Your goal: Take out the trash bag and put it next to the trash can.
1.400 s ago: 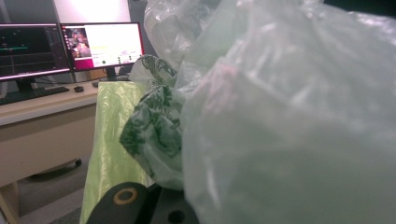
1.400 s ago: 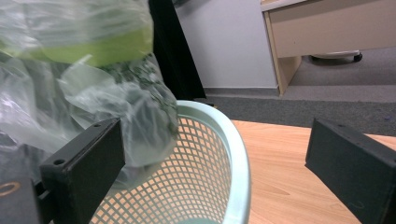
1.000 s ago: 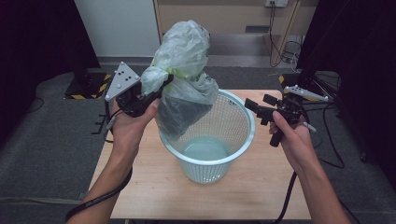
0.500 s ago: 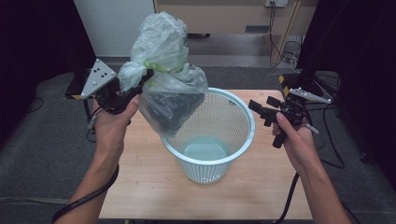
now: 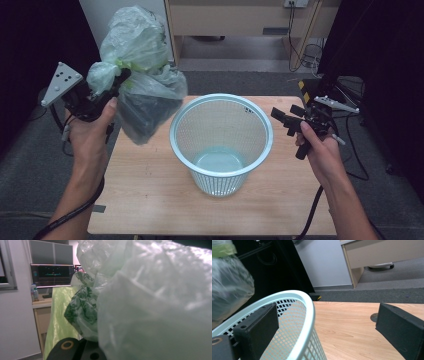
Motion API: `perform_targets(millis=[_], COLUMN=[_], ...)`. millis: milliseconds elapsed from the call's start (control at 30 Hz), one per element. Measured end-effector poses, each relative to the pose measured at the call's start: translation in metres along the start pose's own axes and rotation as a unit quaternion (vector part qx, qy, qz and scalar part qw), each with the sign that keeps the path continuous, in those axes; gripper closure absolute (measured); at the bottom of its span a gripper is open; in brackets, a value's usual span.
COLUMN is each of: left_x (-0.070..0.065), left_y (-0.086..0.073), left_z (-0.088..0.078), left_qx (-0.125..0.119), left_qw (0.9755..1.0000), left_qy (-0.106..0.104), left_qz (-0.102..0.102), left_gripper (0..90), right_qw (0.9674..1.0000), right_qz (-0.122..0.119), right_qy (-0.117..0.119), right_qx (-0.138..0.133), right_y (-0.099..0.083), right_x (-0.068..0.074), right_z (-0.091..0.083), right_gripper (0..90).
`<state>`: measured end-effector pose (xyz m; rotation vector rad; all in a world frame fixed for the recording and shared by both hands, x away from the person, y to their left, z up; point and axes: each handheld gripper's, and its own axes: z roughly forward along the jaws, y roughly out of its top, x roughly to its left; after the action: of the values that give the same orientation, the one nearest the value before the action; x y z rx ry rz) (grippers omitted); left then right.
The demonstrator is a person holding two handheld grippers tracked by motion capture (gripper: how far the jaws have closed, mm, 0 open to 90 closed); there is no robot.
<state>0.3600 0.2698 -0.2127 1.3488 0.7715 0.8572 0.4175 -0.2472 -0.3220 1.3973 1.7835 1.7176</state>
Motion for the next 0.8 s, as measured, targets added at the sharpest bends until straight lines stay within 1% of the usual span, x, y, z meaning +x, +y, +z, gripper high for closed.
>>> perform_targets(millis=[33, 133, 200, 267, 300, 367, 467, 567, 667, 700, 800], left_x=[0.004, 0.012, 0.019, 0.025, 0.028, 0.032, 0.034, 0.034, 0.034, 0.034, 0.032], left_y=[-0.002, -0.01, -0.021, -0.036, -0.044, -0.065, -0.1, -0.135, -0.167, -0.176, -0.203], left_z=[-0.002, -0.005, -0.005, -0.004, -0.004, -0.001, 0.004, 0.009, 0.011, 0.011, 0.008], left_qx=[0.001, 0.007, 0.016, 0.025, 0.029, 0.047, 0.075, 0.099, 0.115, 0.122, 0.137], left_qw=[1.0, 0.9998, 0.9996, 0.9991, 0.9989, 0.9977, 0.9958, 0.9933, 0.9906, 0.9896, 0.9869], left_qy=[0.007, 0.017, 0.023, 0.029, 0.03, 0.034, 0.035, 0.037, 0.039, 0.039, 0.041], left_qz=[0.001, -0.003, -0.008, -0.017, -0.021, -0.036, -0.039, -0.049, -0.063, -0.065, -0.075], left_gripper=[86.3, 86.2, 86.2, 86.0, 86.0, 85.8, 85.5, 84.8, 84.2, 83.9, 82.6], right_qw=[1.0, 0.9999, 0.9998, 0.9997, 0.9996, 0.9991, 0.9983, 0.9968, 0.9942, 0.9932, 0.9889], right_qz=[0.0, 0.0, 0.002, 0.005, 0.007, 0.003, 0.001, -0.01, -0.018, -0.024, -0.035], right_qy=[-0.002, -0.01, -0.016, -0.024, -0.027, -0.04, -0.052, -0.068, -0.086, -0.092, -0.112], right_qx=[0.0, 0.005, 0.007, 0.007, 0.009, 0.014, 0.025, 0.041, 0.062, 0.067, 0.091], right_y=[-0.001, -0.005, -0.009, -0.013, -0.016, -0.022, -0.036, -0.054, -0.073, -0.08, -0.101], right_x=[-0.002, -0.008, -0.013, -0.019, -0.022, -0.028, -0.038, -0.048, -0.057, -0.06, -0.069], right_z=[0.0, 0.0, 0.0, 0.0, 0.0, 0.0, 0.003, 0.007, 0.012, 0.014, 0.021], right_gripper=[4.8, 4.7, 4.7, 5.0, 4.9, 5.1, 5.2, 5.4, 5.8, 5.9, 6.1])
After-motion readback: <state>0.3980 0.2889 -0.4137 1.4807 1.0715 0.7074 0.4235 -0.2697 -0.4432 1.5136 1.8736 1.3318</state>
